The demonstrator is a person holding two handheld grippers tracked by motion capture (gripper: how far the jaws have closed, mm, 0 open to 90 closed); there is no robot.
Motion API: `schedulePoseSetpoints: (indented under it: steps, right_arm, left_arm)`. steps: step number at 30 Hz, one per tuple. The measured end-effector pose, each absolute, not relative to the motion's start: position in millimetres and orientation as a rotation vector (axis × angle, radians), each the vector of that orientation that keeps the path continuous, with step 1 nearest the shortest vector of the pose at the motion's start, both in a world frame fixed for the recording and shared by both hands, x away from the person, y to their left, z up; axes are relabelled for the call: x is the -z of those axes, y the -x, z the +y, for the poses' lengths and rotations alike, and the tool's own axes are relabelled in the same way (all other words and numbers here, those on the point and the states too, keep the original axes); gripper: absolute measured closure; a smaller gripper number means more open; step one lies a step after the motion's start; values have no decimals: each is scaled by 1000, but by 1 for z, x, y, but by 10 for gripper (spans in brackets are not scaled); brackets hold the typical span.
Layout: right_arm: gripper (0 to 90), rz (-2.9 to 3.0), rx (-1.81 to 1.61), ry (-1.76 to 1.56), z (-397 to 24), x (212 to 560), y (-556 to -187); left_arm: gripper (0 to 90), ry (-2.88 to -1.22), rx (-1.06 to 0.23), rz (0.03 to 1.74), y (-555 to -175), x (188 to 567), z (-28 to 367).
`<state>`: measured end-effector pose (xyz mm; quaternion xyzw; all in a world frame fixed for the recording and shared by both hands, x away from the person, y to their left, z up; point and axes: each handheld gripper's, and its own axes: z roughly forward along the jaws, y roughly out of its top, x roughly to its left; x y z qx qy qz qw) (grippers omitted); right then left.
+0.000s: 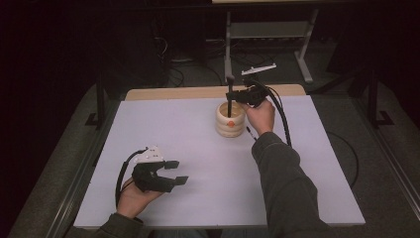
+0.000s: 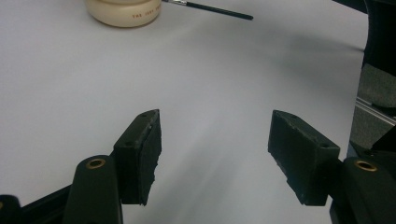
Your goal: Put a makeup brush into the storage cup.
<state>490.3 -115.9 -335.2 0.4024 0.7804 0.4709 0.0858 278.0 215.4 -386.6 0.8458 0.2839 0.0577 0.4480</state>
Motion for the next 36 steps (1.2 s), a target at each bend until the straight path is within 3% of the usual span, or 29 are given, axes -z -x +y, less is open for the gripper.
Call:
schedulePoseSetpoints:
  steps: [31, 36]
  right_arm:
    - [765, 2362, -1324, -1252, -116, 357, -491]
    - [674, 2337, -1315, -1272, -118, 355, -491]
  left_arm:
    - [349, -2094, -140, 709, -278, 386, 216]
    - [349, -2100, -146, 697, -278, 385, 217]
